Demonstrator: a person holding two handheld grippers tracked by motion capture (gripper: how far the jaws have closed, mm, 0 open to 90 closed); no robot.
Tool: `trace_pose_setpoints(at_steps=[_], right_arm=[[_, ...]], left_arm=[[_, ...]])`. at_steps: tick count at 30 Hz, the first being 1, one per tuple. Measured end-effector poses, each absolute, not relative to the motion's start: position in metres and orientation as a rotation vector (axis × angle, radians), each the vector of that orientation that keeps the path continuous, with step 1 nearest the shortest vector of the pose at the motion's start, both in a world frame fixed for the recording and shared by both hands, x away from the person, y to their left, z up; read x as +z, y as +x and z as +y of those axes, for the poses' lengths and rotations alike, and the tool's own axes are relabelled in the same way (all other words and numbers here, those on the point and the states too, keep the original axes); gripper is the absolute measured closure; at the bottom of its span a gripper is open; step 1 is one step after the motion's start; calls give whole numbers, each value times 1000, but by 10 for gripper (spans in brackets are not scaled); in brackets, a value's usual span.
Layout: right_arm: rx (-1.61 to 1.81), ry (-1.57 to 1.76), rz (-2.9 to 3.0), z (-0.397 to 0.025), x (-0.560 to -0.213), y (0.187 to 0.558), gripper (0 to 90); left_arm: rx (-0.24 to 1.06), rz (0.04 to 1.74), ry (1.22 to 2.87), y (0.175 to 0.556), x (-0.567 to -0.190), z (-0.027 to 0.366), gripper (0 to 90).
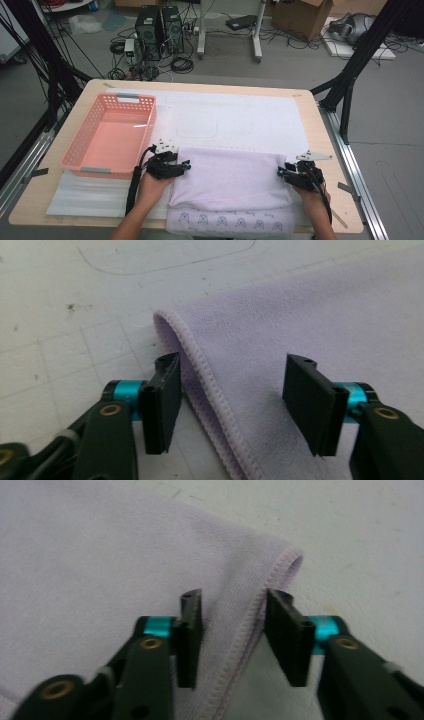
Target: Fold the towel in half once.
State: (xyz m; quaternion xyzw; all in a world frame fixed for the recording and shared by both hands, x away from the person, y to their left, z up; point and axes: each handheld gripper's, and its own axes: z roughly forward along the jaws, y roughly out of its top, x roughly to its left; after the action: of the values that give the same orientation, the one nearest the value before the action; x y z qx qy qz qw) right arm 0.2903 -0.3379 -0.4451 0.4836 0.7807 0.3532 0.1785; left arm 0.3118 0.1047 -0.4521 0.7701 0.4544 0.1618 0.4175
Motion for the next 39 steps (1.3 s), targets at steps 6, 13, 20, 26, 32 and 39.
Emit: trace_pose_setpoints(at_steps=[6,13,20,26,32,39], right_arm=[[1049,1371,2248,-337,-445,291,849],[1041,1320,2176,-335,-435,302,856],[1084,1355,2092,-339,-420,338,855],[1101,1362,2064,-337,-406,373,855],[1064,1376,2061,-331,-403,403,854],[1052,1403,2039,-326,-406,420,853]], left_arm=[[386,1133,1921,312,-451,104,857],[428,1169,1829,331,-436,104,863],[437,1211,1753,370,-415,103,863],[451,1235,1701,399,-404,107,862],[455,1219,1682,413,-410,113,862],[479,1201,1669,423,-406,112,861]])
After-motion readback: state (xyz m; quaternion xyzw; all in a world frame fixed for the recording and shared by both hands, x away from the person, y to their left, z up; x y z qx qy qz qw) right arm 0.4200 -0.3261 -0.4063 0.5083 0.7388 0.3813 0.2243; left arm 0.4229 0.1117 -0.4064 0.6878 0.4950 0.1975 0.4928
